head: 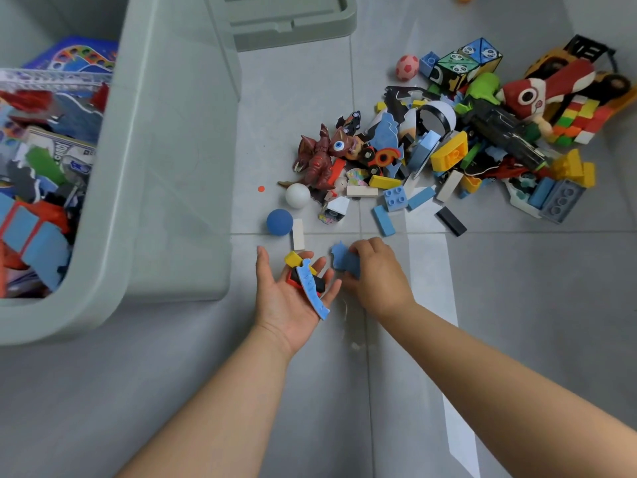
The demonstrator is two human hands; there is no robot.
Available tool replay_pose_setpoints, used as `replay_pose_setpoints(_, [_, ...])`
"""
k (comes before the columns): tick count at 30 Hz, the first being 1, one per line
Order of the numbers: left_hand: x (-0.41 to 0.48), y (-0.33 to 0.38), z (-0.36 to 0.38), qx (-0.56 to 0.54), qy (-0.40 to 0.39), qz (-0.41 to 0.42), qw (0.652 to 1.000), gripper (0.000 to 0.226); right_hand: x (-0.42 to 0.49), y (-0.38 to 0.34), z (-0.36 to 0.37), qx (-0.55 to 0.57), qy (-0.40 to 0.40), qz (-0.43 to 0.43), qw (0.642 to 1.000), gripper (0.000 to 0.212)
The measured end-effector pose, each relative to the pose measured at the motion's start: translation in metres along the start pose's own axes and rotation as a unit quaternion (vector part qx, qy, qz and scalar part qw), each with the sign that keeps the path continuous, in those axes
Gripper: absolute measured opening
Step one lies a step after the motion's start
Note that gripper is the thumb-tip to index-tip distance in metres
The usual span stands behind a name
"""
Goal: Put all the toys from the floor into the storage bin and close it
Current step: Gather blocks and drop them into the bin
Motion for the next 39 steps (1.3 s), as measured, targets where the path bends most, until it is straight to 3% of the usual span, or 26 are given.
replay_pose_setpoints(4, [0.002, -0.002, -0.002, -0.019, -0.002, -0.009, 1.0, 0.065, -0.004, -0.002, -0.025, 0.174, 0.102, 0.075, 0.977, 0.037])
replay_pose_setpoints(6, [0.002, -0.003, 0.001, -0.021, -0.02, -0.02, 0.999, 0.066, -0.014, -0.027, -0.038, 0.253, 0.132, 0.033, 0.958, 0.036])
replay_pose_setpoints(9, [0.003, -0.002, 0.005, -0.009, -0.033, -0.027, 0.999, 0.064, -0.033, -0.064, -0.038, 0.299, 0.09, -0.048, 0.949, 0.041])
replay_pose_setpoints(13, [0.002, 0.002, 0.008, -0.022, -0.042, -0.012, 0.999, 0.05, -0.029, -0.021, -0.045, 0.241, 0.166, 0.022, 0.956, 0.027])
replay_pose_setpoints(15, [-0.001, 0.001, 0.008, -0.013, -0.044, -0.015, 0.999, 0.049, -0.02, 0.011, -0.044, 0.174, 0.125, 0.069, 0.974, 0.035])
replay_pose_setpoints(17, [-0.002, 0.001, 0.007, -0.011, -0.038, -0.017, 0.999, 0.049, -0.013, 0.03, -0.033, 0.109, 0.042, 0.06, 0.991, 0.042])
replay_pose_setpoints(19, [-0.003, 0.001, 0.006, -0.02, -0.031, -0.016, 0.999, 0.049, -0.008, 0.035, -0.024, 0.075, 0.012, 0.03, 0.997, 0.029])
replay_pose_setpoints(22, [-0.006, 0.001, 0.01, -0.031, -0.027, -0.013, 0.999, 0.048, -0.008, 0.038, -0.022, 0.083, 0.031, 0.049, 0.995, 0.013])
replay_pose_setpoints(24, [-0.009, 0.0, 0.015, -0.031, -0.029, -0.011, 0.999, 0.047, -0.015, 0.034, -0.03, 0.182, 0.099, 0.097, 0.973, 0.007])
replay_pose_setpoints(25, [-0.011, -0.001, 0.021, -0.031, -0.031, -0.007, 0.999, 0.047, -0.02, 0.025, -0.038, 0.268, 0.141, 0.112, 0.947, 0.005])
replay_pose_setpoints(28, [-0.026, -0.003, 0.054, -0.02, -0.048, 0.006, 0.999, 0.051, -0.037, -0.027, -0.066, 0.45, 0.203, 0.057, 0.867, 0.008])
replay_pose_setpoints(33, [-0.099, 0.01, 0.137, -0.008, -0.088, 0.084, 0.993, 0.053, -0.045, -0.114, -0.137, 0.513, 0.259, -0.072, 0.815, 0.015])
replay_pose_setpoints(36, [-0.165, 0.041, 0.161, -0.026, -0.088, 0.157, 0.983, 0.054, -0.042, -0.179, -0.179, 0.502, 0.241, -0.123, 0.822, 0.033])
replay_pose_setpoints(39, [-0.224, 0.085, 0.15, -0.056, -0.041, 0.27, 0.96, 0.053, -0.035, -0.258, -0.186, 0.562, 0.135, -0.141, 0.804, 0.036])
Point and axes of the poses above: each hand's wrist, its own x-axis towards the middle knuckle, its own z-axis out of the palm, y = z × x, the point moved 5 cm from there along x, towards the middle knuckle, and after that the axes turned 12 degrees about -z, right-handed, at the moved point
